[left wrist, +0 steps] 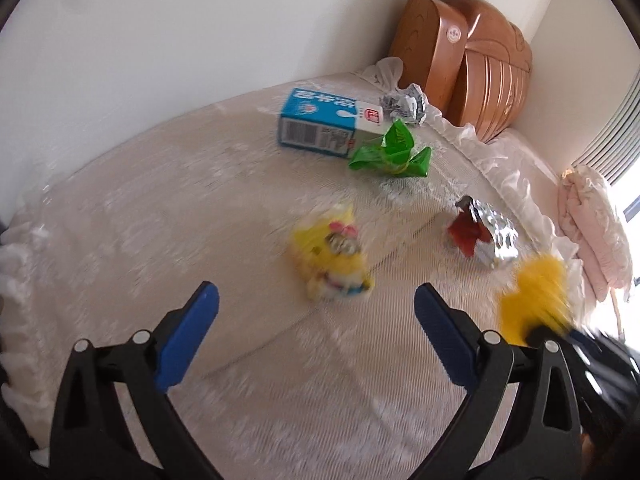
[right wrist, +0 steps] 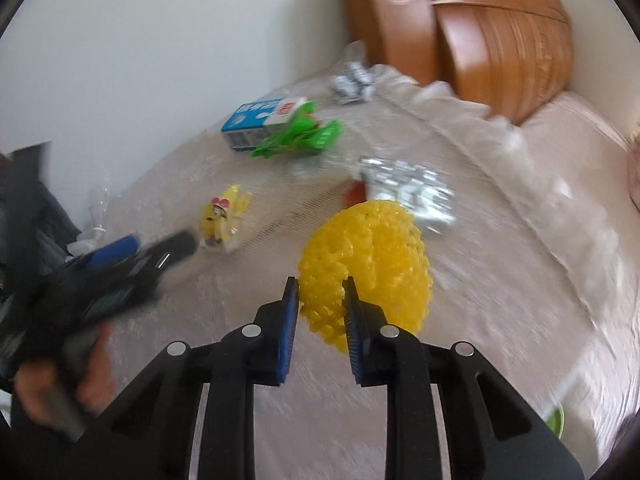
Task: Collect trash
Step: 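Move the right tool back to the bed and grasp the yellow toy, then grasp yellow minion candy bag with left tool, open it over wastebasket while right carries foam net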
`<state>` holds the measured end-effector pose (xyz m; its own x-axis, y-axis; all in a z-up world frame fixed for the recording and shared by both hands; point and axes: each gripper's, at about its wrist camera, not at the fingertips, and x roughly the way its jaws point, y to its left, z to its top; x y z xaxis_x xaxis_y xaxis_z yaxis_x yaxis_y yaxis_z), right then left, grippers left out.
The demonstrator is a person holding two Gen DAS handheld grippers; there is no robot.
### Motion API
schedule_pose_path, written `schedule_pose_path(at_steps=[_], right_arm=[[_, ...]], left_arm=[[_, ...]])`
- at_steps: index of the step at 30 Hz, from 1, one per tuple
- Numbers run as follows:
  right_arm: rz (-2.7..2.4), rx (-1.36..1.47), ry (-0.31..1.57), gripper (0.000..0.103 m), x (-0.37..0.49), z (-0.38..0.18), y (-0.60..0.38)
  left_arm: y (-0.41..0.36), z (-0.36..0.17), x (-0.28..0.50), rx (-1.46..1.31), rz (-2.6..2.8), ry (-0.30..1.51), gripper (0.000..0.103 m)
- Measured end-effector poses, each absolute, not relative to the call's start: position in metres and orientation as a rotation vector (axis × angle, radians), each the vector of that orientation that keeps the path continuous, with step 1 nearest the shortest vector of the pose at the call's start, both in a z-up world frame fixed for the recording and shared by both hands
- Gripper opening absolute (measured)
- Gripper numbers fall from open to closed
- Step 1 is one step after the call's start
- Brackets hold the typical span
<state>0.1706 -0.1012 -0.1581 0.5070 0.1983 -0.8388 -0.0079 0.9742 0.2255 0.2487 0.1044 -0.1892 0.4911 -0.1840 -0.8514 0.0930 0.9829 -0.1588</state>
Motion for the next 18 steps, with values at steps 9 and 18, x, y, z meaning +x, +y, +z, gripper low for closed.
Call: schedule_pose_path(at_steps=[9,18], right_arm=[[0.036,0.252,1.033,0.023,0.124,-0.155,-0.137],[0.029,0.274,1.028,0.023,0.104,-0.155,-0.142]], left_arm=[[0.079,-0.233,0.291,-0.056,-0.113,1.153,0.050],[0.076,-0.210,0.270,-0.021,-0.102,1.127,0.030]])
